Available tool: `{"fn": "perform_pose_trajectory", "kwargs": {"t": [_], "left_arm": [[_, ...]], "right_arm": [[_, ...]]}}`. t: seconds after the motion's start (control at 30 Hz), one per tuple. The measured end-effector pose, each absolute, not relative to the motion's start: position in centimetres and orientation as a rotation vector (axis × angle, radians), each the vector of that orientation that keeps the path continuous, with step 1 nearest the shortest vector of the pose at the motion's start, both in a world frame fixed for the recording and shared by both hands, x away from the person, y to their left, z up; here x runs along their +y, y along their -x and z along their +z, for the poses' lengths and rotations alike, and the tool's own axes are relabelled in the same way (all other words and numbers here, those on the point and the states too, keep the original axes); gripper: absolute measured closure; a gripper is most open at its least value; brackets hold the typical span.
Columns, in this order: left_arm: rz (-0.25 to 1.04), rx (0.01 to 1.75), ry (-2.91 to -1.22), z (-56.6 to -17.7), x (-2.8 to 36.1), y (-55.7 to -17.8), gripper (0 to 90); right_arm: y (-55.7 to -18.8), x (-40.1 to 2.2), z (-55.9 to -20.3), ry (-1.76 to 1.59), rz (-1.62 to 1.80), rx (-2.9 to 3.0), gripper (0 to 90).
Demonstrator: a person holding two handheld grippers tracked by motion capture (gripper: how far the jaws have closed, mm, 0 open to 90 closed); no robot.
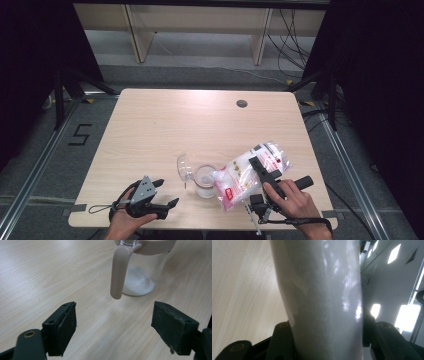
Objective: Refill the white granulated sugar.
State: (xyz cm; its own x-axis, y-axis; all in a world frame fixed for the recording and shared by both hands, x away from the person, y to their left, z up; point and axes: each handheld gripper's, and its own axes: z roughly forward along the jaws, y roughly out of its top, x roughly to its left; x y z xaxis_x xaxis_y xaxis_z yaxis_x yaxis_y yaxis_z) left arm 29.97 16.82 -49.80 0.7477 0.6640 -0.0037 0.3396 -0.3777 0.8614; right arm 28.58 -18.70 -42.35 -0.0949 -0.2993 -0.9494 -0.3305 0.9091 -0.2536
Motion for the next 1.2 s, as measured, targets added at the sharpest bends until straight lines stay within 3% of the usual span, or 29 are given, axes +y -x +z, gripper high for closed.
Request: {"fn": "perform_pose_trajectory", "kwargs": {"t": [0.3, 0.43, 0.57, 1.2], "left_arm": [[0.427, 0.766, -1.982, -49.8, 16.8, -30.0, 19.6], [0.429, 0.766, -1.985, -49.8, 16.8, -30.0, 19.6], [0.434, 0.769, -1.987, -49.8, 16.8, -30.0, 19.6], [0.434, 0.767, -1.987, -49.7, 16.9, -29.9, 19.6]], "right_arm": [[-28.7, -18.5, -41.4, 0.575, 0.007, 1.661, 55.3], [-27.9, -19.1, -42.5, 0.350, 0.037, 1.729, 55.4], [-28.4, -18.6, -41.8, 0.505, 0.034, 1.660, 55.5], [-28.5, -18.5, -42.1, 0.515, 0.026, 1.673, 56.0]]}}
